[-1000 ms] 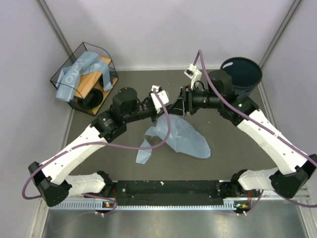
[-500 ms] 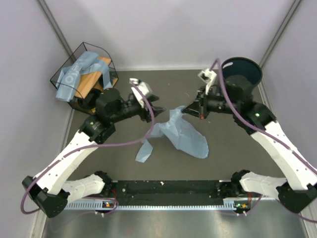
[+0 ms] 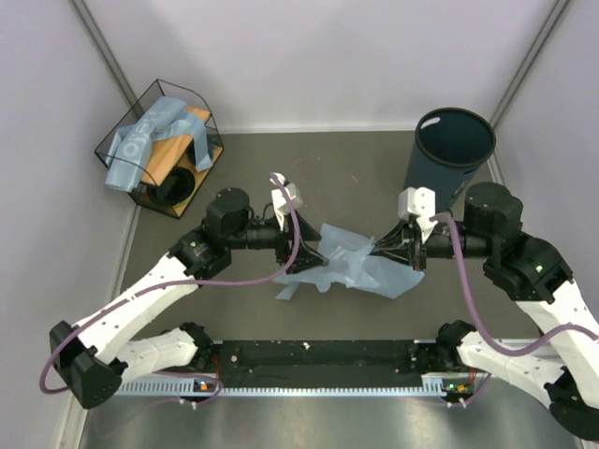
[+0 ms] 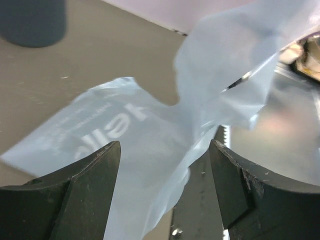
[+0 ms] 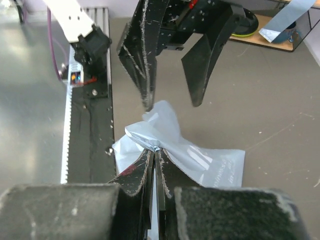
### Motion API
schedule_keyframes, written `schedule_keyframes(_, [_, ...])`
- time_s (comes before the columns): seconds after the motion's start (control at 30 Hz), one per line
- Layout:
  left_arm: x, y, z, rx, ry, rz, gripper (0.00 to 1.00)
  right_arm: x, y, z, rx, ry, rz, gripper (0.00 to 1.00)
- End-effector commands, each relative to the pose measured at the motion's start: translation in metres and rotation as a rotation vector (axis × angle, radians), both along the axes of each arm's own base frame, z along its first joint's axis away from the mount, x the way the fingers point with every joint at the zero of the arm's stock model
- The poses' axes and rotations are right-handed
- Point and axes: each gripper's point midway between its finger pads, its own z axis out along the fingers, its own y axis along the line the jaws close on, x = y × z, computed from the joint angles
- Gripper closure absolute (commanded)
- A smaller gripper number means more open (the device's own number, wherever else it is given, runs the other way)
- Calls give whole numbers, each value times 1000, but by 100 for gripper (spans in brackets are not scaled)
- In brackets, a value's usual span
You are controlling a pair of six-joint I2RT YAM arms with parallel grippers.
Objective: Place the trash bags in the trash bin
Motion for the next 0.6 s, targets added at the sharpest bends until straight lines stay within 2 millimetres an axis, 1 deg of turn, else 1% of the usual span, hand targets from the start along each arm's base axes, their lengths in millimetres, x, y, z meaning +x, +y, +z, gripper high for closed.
schedule_keyframes(0.0, [-33,-24,14,-121,77,-148,22,-8,-9,-16,-83,-181,80,100])
schedule_keyframes(0.03, [-40,-32,12,-122,83,-172,22,-9,-10,-17,-88,-198,85,100])
schedule_keyframes(0.1, [-42,-41,8,-118,88,-164,22,-13,-12,-13,-85,-242,105,100])
schedule_keyframes(0.13, [-45,-48,8,-125,86,-165,22,-15,-13,-13,-84,-255,116,100])
schedule_keyframes(0.2, [-38,-56,7,-142,128,-113,22,-21,-14,-12,-73,-311,154,100])
schedule_keyframes(0.23, [-34,-61,1,-138,150,-98,22,-25,-16,-10,-63,-334,163,100])
schedule_keyframes(0.27, [-31,-65,2,-151,154,-85,22,-27,-17,-10,-60,-339,171,100])
schedule_keyframes(0.4, [-27,-74,2,-185,150,-81,26,-31,-18,-5,-48,-366,181,100])
schedule_keyframes(0.47, [-30,-77,1,-197,162,-103,28,-32,-19,-3,-44,-386,185,100])
schedule_keyframes(0.5, [-33,-80,5,-214,160,-121,28,-32,-19,-2,-43,-386,184,100])
schedule_keyframes(0.57, [-41,-88,4,-202,158,-147,29,-33,-18,2,-36,-391,195,100])
